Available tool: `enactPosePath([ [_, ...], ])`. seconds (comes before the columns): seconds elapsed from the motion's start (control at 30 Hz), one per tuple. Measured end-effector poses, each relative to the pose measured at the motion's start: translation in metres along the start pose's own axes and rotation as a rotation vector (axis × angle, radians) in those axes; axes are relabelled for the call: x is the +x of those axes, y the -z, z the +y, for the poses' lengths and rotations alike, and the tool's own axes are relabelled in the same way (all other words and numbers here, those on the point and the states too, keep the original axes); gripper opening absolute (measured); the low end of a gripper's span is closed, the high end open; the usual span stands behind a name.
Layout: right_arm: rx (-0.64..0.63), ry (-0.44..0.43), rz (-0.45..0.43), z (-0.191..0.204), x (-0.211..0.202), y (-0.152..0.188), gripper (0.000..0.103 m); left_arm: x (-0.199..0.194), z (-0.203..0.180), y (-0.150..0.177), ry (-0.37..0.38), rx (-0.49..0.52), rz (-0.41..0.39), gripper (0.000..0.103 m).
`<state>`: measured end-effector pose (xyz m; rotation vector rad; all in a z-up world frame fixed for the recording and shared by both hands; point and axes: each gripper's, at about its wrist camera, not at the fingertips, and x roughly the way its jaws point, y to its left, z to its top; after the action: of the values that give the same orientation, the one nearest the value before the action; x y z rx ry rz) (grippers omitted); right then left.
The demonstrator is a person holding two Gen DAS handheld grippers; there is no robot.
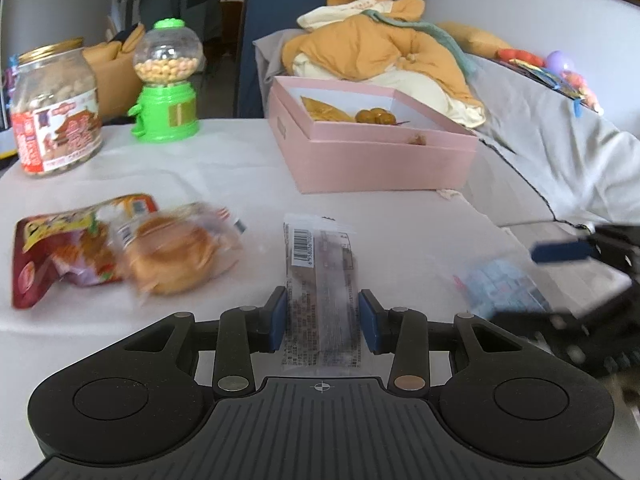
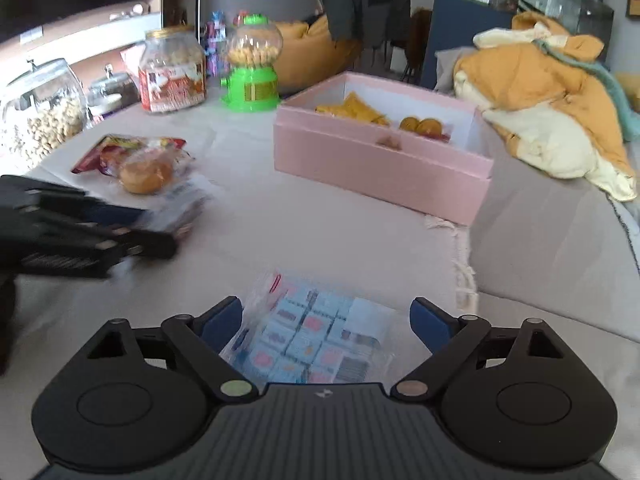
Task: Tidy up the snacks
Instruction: 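Grasp the blue-white candy packet with the right tool while the left tool holds the stick packet, then carry both packets over the pink box and open both tools to drop them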
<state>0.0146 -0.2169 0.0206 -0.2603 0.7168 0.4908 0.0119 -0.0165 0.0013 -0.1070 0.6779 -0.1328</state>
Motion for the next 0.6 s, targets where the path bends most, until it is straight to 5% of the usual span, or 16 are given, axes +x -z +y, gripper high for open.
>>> enactPosePath([
  [0.23, 0.175, -0.02, 0.056, -0.009, 0.002, 0.015, 0.092, 0.022, -0.006, -0.014, -0.001, 0.029, -0.004, 0.043],
  [0.43, 0.171, 0.077, 0.024, 0.017, 0.016, 0.01, 0.091, 0.026, -0.003, -0.017, 0.012, 0.021, -0.006, 0.043],
  [0.6, 0.146, 0.065, 0.011, 0.023, 0.026, -0.001, 0.085, 0.026, -0.006, -0.016, 0.001, 0.038, -0.004, 0.043],
])
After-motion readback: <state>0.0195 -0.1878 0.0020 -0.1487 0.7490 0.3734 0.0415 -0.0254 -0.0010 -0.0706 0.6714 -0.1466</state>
